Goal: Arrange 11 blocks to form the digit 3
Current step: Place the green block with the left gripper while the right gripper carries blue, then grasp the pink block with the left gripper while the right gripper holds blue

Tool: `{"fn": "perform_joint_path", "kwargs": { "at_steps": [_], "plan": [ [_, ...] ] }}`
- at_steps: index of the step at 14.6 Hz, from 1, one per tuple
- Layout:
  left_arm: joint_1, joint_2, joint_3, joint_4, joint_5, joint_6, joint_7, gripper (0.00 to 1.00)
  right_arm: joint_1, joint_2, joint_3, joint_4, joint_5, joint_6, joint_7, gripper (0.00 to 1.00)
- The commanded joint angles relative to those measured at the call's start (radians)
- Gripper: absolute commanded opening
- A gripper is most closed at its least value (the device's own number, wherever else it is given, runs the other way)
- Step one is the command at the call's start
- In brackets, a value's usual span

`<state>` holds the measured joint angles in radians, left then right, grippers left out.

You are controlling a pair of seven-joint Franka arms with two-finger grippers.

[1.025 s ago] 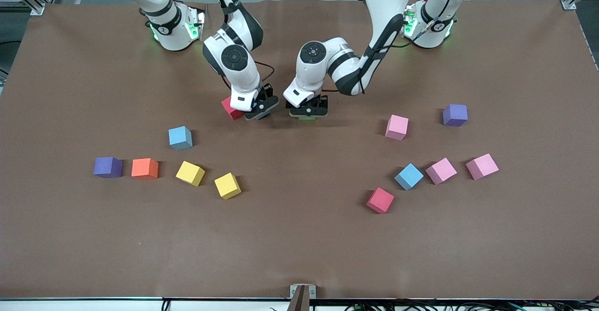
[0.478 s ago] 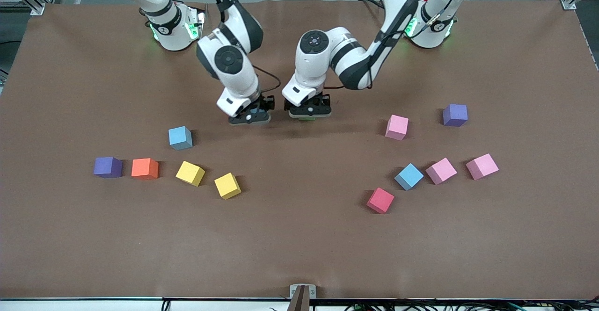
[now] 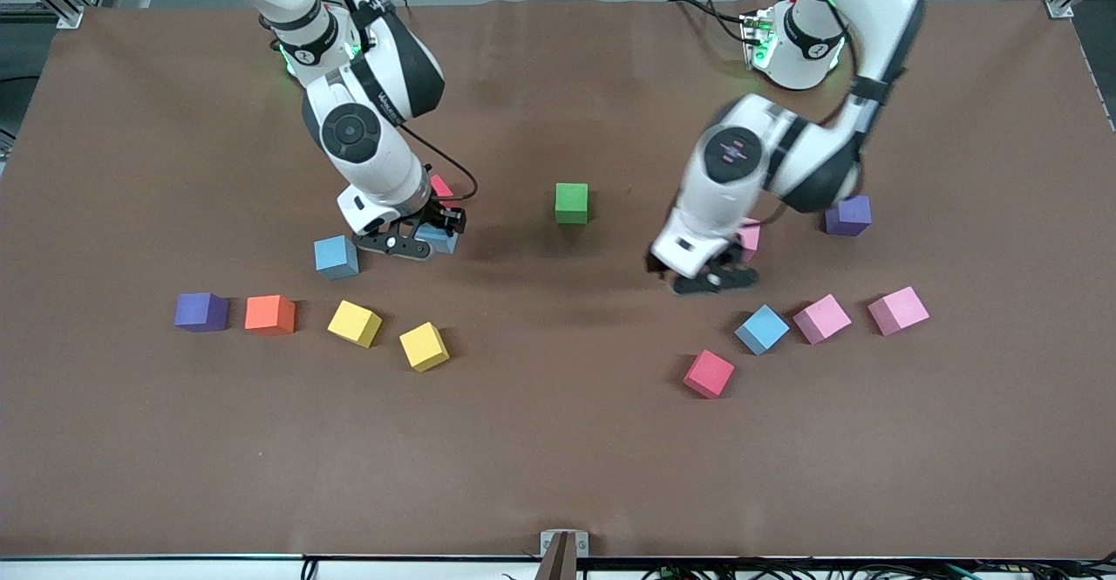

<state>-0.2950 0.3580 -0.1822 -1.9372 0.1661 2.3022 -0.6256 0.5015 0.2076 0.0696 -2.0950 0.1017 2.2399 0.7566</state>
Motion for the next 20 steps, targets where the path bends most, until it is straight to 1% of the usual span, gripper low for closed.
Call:
{"fn": "perform_joint_path", "kwargs": {
  "at_steps": [1, 2, 4, 5, 7, 8, 11, 13, 16, 17, 18, 20],
  "plan": [
    [0.107, -0.045, -0.016, -0.077, 0.013, 0.0, 0.192, 0.99, -0.012, -0.028, 0.001, 0.026, 0.009, -0.074, 0.05, 0.05],
    [0.141, -0.047, -0.017, -0.1, 0.015, 0.017, 0.243, 0.99, -0.012, -0.022, -0.001, 0.045, 0.009, -0.074, 0.079, 0.04],
    [0.163, -0.054, -0.017, -0.159, 0.015, 0.063, 0.312, 0.99, -0.011, -0.019, -0.001, 0.05, 0.009, -0.083, 0.104, 0.0],
    [0.172, -0.054, -0.017, -0.184, 0.015, 0.072, 0.32, 0.99, -0.014, -0.019, -0.001, 0.061, 0.009, -0.097, 0.139, 0.0],
    [0.178, -0.056, -0.02, -0.242, 0.015, 0.111, 0.32, 0.99, -0.035, -0.019, 0.001, 0.082, 0.009, -0.118, 0.277, 0.0],
    [0.178, -0.063, -0.02, -0.262, 0.016, 0.124, 0.323, 0.99, -0.023, -0.019, 0.004, 0.09, 0.009, -0.12, 0.356, 0.0],
    [0.178, -0.082, -0.029, -0.287, 0.015, 0.128, 0.389, 0.99, 0.025, -0.019, 0.007, 0.09, 0.009, -0.121, 0.599, 0.0],
    [0.18, -0.094, -0.034, -0.296, 0.015, 0.125, 0.448, 0.99, 0.035, -0.019, 0.007, 0.087, 0.009, -0.121, 0.761, 0.0],
    [0.181, -0.099, -0.059, -0.31, 0.01, 0.118, 0.446, 0.99, 0.072, -0.017, 0.009, 0.07, 0.012, -0.097, 0.907, 0.0],
    [0.181, -0.105, -0.068, -0.322, 0.01, 0.118, 0.436, 0.99, 0.075, -0.02, 0.012, 0.05, 0.032, -0.079, 0.95, 0.0],
    [0.18, -0.109, -0.083, -0.333, 0.01, 0.117, 0.428, 0.99, 0.077, -0.031, 0.018, 0.018, 0.071, -0.042, 0.981, 0.0],
    [0.181, -0.11, -0.088, -0.354, 0.01, 0.118, 0.428, 0.99, 0.077, -0.046, 0.021, -0.061, 0.174, 0.1, 1.038, 0.0]
  ]
}}
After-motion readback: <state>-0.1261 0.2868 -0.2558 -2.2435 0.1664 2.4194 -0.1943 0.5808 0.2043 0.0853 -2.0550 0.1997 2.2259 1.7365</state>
